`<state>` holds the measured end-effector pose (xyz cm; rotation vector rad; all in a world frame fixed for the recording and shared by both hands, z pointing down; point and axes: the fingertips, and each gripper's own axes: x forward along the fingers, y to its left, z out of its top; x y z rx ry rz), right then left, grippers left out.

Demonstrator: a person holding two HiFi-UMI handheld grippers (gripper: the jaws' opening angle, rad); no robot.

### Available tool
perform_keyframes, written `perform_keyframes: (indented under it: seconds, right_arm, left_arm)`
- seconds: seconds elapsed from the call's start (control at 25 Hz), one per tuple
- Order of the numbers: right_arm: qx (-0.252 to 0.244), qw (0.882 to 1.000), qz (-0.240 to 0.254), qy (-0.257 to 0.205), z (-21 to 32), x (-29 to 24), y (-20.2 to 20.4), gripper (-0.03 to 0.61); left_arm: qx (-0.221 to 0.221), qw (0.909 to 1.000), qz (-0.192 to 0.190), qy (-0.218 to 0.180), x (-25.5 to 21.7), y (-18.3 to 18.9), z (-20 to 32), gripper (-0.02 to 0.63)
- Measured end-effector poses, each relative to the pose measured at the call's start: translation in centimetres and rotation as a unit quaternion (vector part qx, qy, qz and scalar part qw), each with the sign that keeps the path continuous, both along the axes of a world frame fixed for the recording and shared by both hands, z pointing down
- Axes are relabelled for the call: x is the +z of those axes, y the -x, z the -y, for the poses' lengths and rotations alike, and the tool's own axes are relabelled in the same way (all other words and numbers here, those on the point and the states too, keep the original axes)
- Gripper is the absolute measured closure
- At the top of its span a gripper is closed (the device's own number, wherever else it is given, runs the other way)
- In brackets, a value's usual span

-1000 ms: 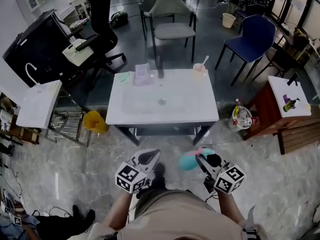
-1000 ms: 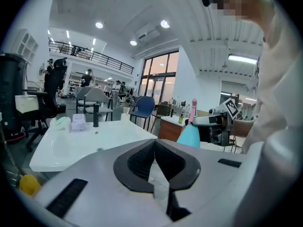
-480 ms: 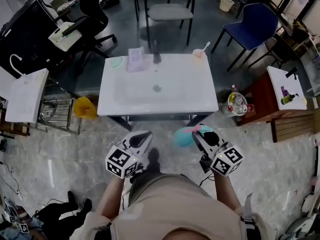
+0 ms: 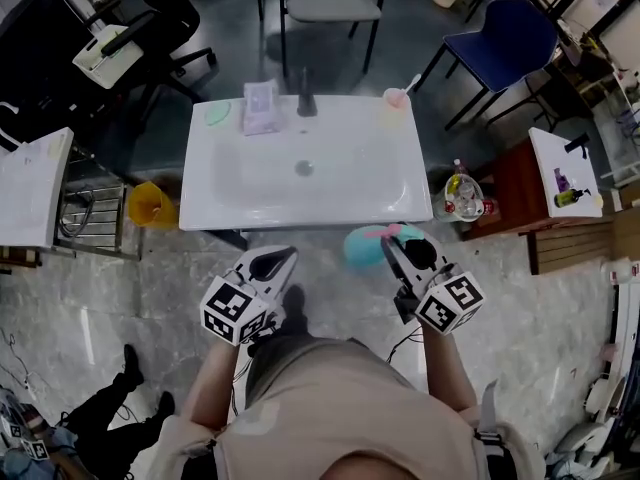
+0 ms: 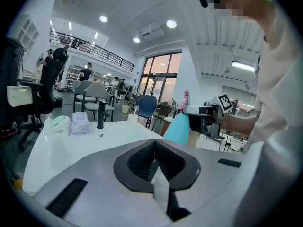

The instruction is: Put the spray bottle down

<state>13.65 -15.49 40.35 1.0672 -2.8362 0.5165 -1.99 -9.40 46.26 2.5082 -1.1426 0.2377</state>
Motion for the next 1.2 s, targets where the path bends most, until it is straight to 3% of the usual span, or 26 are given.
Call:
perform_keyframes:
  seconds: [0.4,1.2]
  right_arm:
    - [0.008,1.0,-0.016,-0.023,5.0,-0.3,2.8,0.42]
    - [0.029,0.992,-0.092,-0.077,13.1,-1.5,6.7,0.42]
  left_arm:
    - [-0.001,0.9999,-0.013,0.004,0.7,2.3,2.8,0.604]
    - [0.017,0.9992,-0.036,0.001,1.8,6.5,7.0,0.604]
